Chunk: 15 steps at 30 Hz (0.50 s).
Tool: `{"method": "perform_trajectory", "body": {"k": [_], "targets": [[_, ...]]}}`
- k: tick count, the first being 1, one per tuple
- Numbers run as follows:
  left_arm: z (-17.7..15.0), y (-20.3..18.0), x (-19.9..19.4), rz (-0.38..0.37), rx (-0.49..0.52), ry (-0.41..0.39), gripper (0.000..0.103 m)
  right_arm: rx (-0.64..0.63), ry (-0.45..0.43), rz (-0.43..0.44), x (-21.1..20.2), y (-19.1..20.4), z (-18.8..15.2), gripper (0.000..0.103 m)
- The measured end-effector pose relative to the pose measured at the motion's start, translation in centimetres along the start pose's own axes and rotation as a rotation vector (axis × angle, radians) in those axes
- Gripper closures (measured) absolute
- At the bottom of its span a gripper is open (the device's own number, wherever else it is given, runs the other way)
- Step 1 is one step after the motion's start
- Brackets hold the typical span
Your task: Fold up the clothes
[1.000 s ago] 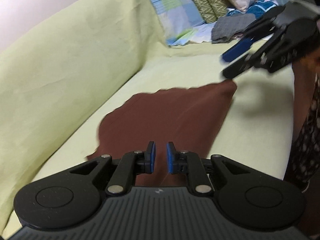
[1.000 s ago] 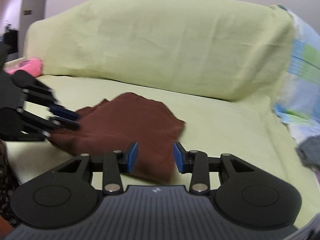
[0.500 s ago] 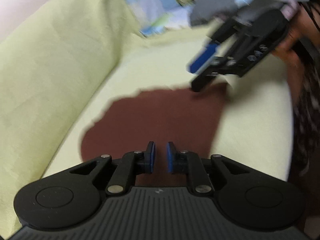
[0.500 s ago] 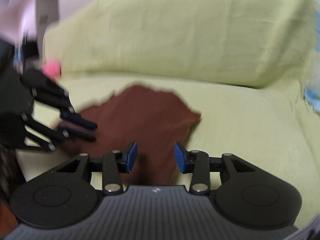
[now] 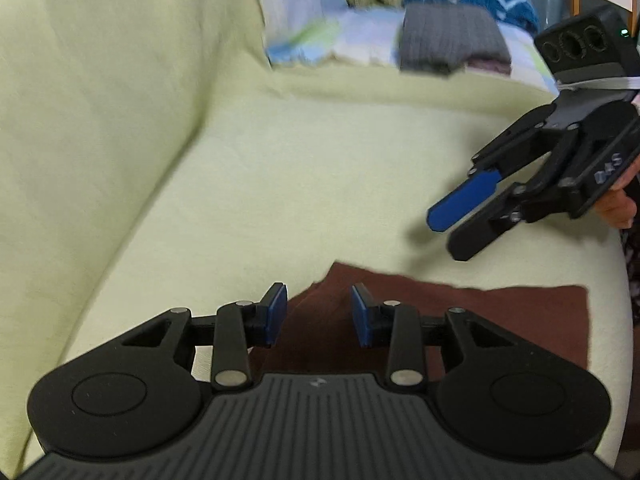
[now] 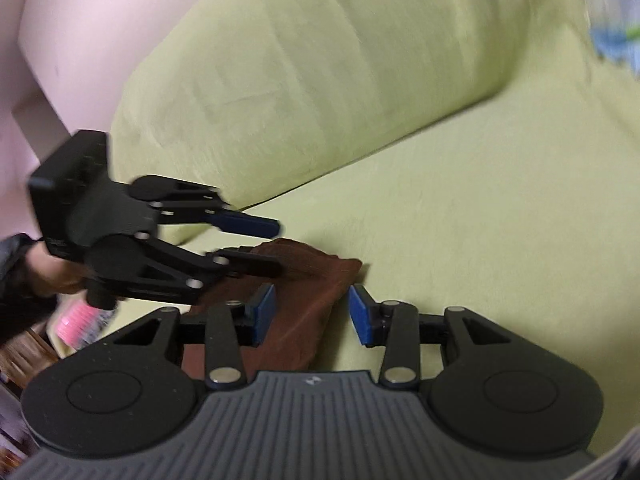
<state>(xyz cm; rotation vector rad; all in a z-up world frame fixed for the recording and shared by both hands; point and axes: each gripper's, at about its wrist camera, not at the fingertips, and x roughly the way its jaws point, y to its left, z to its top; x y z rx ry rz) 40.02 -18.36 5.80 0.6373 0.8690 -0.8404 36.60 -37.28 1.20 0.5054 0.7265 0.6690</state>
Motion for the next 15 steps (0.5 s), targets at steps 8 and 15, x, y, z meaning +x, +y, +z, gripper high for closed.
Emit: {"method": "perform_trajectory", "body": {"k": [8, 15], "targets": [[-2.3, -3.0, -1.6, 0.093, 0.146, -0.103, 0.1, 0.003, 0.023, -0.039, 2.5, -0.8, 0.6, 0.067], [-5.4, -5.3, -2.5, 0.136, 0.155, -0.201, 0.102, 0.066, 0.033, -0.005, 5.0, -1.8, 1.0, 0.067]]}}
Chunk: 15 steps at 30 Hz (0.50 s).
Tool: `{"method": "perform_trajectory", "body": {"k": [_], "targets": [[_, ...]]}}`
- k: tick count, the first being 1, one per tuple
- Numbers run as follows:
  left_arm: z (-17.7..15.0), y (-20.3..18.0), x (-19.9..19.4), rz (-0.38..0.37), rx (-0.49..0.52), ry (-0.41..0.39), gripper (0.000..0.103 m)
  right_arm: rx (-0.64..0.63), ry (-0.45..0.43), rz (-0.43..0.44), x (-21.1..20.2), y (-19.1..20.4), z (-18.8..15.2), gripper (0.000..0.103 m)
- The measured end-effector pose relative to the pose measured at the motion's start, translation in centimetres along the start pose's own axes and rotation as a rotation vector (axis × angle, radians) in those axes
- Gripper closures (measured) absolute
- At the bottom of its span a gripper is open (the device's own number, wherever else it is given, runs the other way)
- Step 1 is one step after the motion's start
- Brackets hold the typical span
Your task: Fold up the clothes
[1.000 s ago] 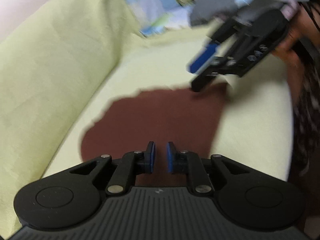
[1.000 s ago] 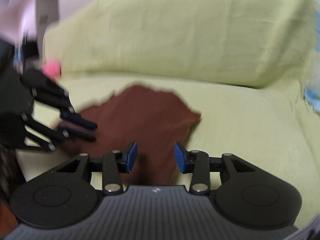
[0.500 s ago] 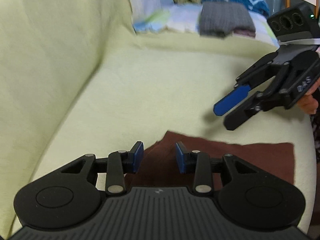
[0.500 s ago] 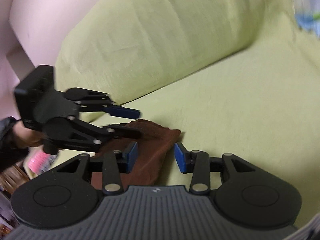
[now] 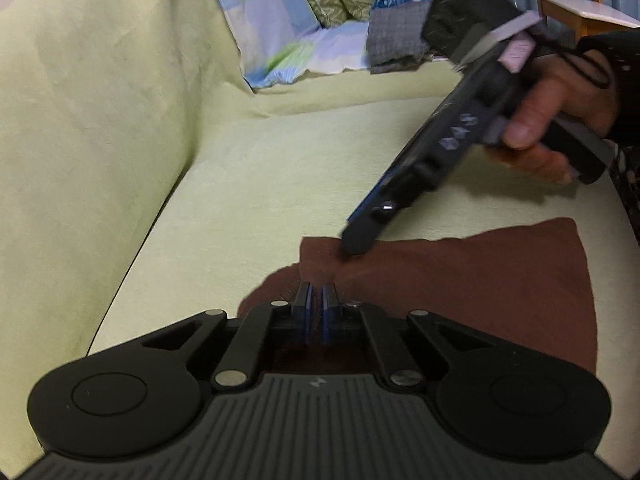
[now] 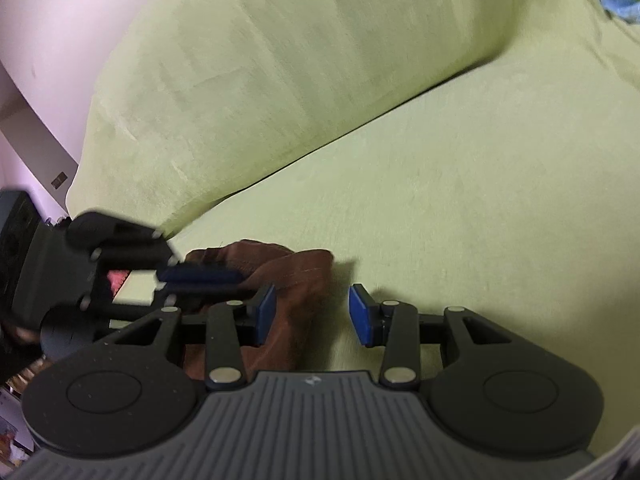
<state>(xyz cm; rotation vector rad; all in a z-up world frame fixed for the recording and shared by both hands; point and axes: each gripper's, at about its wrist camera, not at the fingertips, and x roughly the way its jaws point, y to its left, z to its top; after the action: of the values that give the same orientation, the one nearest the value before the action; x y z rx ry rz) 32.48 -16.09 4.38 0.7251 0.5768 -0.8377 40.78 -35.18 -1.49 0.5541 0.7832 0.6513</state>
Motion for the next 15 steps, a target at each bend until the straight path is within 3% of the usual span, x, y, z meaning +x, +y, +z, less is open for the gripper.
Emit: {"method": "perform_trajectory", "body": {"k": [5, 7, 8, 10, 11, 12, 15], "targets": [[-1.1, 0.2, -0.9, 0.008, -0.036, -0.056, 0.101, 0.05, 0.01, 0.029, 1.3, -0.6, 0.1, 0.075], [-1.5, 0.7, -1.3, 0.018, -0.055, -0.072, 0.099, 0.046, 0.006, 0.034, 1.6, -0.4, 0.2, 0.097], [-1.5, 1.1, -1.5, 0.031, -0.071, -0.079, 0.087, 0.042, 0.004, 0.037, 1.7, -0.2, 0.3, 0.099], [-1.7, 2.0, -1.8, 0.053, -0.099, -0.096, 0.076, 0.001, -0.017, 0.038, 1.3, 0.6, 0.7, 0.101], [-1.7, 2.4, -2.0, 0.062, -0.11, -0.105, 0.062, -0.017, -0.027, 0.039, 1.1, 1.0, 0.9, 0.101], [-1.7, 3.1, -2.2, 0.068, -0.123, -0.116, 0.056, -0.043, -0.045, 0.045, 0.6, 1.4, 1.0, 0.101], [-1.7, 4.4, -2.3, 0.02, -0.113, -0.127, 0.055, -0.152, -0.094, 0.085, -0.8, 3.1, 1.2, 0.101]]}}
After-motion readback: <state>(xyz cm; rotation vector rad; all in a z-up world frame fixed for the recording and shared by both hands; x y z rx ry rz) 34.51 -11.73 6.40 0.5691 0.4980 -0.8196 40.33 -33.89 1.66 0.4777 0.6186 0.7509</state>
